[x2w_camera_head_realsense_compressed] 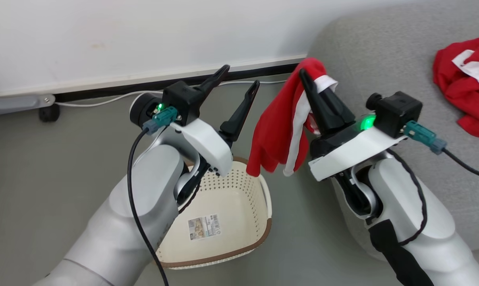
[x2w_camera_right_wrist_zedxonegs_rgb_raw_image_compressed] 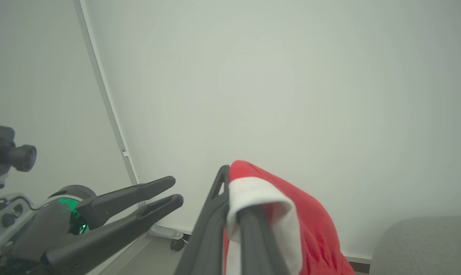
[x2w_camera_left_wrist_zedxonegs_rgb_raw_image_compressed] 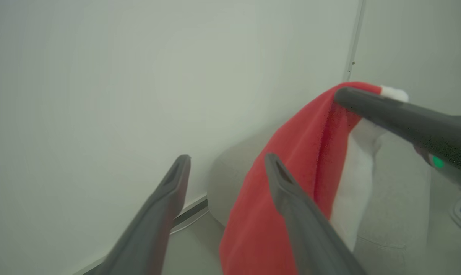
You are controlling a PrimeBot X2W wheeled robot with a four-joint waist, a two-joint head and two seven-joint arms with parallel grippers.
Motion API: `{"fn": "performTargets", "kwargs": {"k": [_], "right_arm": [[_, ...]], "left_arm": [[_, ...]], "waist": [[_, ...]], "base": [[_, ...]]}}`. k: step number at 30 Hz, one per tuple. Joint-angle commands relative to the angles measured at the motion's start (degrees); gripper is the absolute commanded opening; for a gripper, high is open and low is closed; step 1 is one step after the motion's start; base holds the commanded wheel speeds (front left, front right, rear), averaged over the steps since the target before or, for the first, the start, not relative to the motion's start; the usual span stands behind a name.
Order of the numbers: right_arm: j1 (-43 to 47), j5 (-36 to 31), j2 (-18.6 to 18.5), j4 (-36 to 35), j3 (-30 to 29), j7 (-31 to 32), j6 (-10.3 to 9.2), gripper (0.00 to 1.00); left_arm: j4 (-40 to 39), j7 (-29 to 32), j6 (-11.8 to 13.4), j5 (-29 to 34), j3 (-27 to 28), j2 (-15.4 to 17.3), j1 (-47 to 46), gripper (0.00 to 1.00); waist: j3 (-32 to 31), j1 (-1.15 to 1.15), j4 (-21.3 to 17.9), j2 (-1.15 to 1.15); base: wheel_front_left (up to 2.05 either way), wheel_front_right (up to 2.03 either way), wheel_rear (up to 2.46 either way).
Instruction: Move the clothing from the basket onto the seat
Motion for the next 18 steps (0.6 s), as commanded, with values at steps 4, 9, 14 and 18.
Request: {"fn": "performTargets", "kwargs": {"k": [4,9,14,18], "right_arm": [[1.4,-1.0,0.2,-3.3,-1.6,-0.3,0.24,0.0],[2.0,-1.5,-0.3,-4.7,-3.0,-0.3,0.24,0.0],[2.4,-1.7,-0.5,-6.0,-4.2,-0.3,0.24,0.0],[2.8,-1.7,-0.8,-7.0,-5.2,-0.3,0.24,0.0]], "left_arm": [[-1.2,-0.5,-0.5,-0.9,0.8,1.3,1.2,1.0],[-1.8,-0.7,-0.8,-1.5,0.1,1.4,3.3,1.0],[-3.7,-0.8,-0.9,-1.9,-0.5,2.1,5.5,1.0],[-6.1,-0.8,-1.0,-1.8,-0.3,3.0,7.6,1.0]], "waist": [[-1.3,0.0,-3.5,0.0],[-2.3,0.0,-6.8,0.0],[-2.9,0.0,-10.4,0.0],[-3.4,0.0,-13.3,0.0]], "base": [[0.0,0.0,0.0],[0.0,0.0,0.0],[0.0,0.0,0.0],[0.0,0.0,0.0]]}}
